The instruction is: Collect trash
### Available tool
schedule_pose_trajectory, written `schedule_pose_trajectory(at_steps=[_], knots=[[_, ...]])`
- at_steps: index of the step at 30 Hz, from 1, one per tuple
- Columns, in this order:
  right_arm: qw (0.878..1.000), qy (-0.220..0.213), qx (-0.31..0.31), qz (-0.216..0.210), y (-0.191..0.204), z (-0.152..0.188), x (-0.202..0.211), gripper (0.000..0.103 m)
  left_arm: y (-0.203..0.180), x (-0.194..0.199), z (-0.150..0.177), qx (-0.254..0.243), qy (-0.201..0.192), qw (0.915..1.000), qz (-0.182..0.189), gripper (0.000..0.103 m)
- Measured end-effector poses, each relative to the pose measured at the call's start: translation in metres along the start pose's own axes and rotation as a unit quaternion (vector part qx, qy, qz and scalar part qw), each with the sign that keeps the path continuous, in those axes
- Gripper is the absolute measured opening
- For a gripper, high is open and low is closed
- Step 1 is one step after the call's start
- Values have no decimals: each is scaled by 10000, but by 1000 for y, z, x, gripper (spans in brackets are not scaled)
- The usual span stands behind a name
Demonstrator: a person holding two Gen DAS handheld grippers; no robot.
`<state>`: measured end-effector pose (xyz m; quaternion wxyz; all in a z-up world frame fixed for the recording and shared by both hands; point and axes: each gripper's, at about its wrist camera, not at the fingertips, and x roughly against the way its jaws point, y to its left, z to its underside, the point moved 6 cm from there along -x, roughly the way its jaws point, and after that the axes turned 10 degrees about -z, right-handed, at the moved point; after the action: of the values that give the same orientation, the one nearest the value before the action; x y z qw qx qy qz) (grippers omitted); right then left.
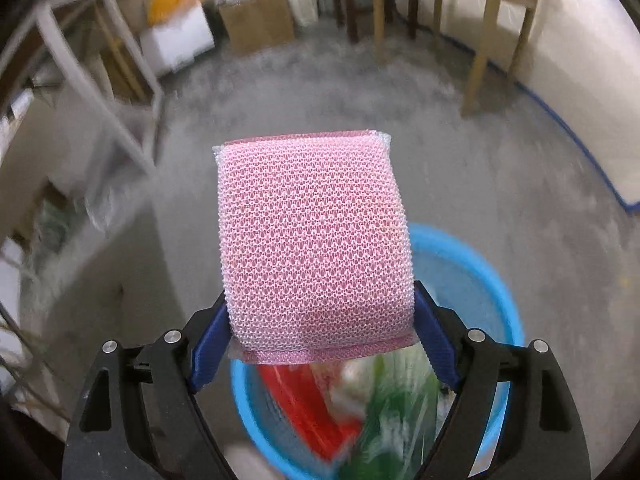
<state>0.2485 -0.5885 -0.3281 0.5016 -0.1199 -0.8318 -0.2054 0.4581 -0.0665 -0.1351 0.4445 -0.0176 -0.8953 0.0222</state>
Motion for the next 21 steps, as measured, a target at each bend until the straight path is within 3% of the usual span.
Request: schedule_pose_trajectory(at_steps=[3,7,13,17,19,21], knots=[[9984,294,248,405,-2,21,-18,85,7,3,-2,193,-51,9995,260,97],[9958,593,-275,645,-8,48,-12,88,15,7,-3,438,-111,9971,608,97],[9938,-48,-788,778,0,66,60,94,19,10,-4,645,-167,9940,862,97],[9942,-483,-926,249,17,78,117,94,15,17,0,634,-105,9938,903,97],[9928,-722,-950,-50,28,83,146,94,12,28,8,667,53,9915,1120,97],[9860,-892,-1158,-795,37,91,172,94,14,47,16,707,97,9896,1248,97]])
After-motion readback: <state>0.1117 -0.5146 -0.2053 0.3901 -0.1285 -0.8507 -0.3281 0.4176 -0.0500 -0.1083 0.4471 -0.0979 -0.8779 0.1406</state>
